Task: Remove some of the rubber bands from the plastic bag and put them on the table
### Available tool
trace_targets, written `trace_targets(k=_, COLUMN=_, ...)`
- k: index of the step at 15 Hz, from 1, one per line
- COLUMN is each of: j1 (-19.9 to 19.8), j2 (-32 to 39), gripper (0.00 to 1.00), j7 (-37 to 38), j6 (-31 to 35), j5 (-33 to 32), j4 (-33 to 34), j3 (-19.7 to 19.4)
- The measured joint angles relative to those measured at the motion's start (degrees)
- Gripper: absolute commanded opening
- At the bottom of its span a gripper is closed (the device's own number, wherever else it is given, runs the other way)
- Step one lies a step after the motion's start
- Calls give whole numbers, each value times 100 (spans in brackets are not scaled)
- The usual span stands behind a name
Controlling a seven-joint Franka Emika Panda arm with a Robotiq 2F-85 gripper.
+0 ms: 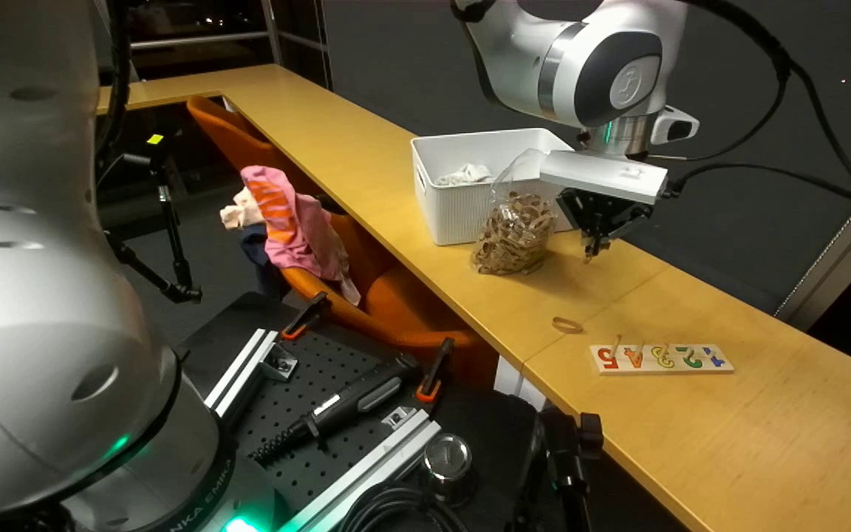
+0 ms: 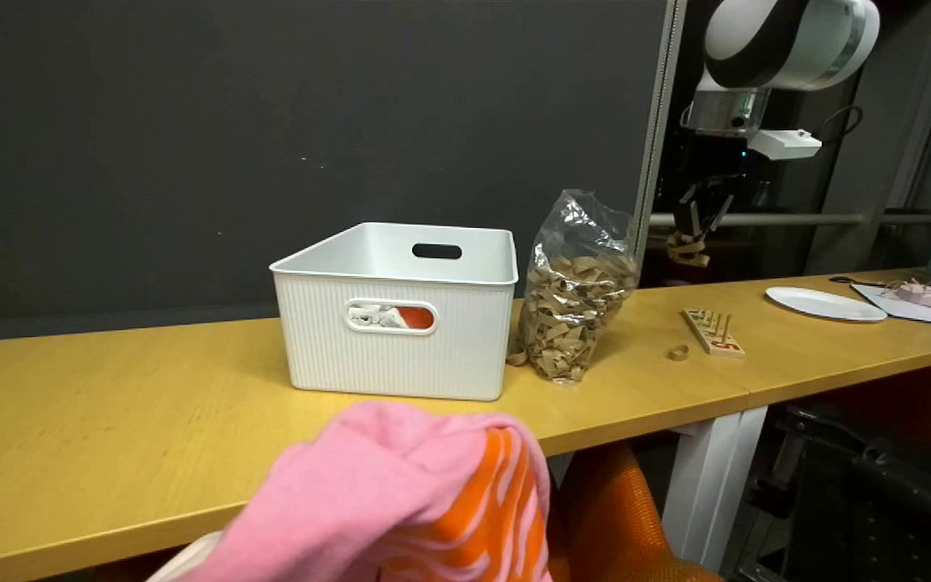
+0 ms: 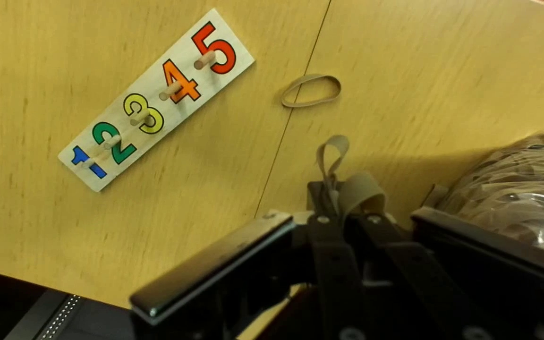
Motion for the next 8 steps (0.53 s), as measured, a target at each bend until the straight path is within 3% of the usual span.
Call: trace_targets(k=8, j1=-4, j2=71, gripper=88, j7=28, j6=-155, j5=85, j4=128, j3=60)
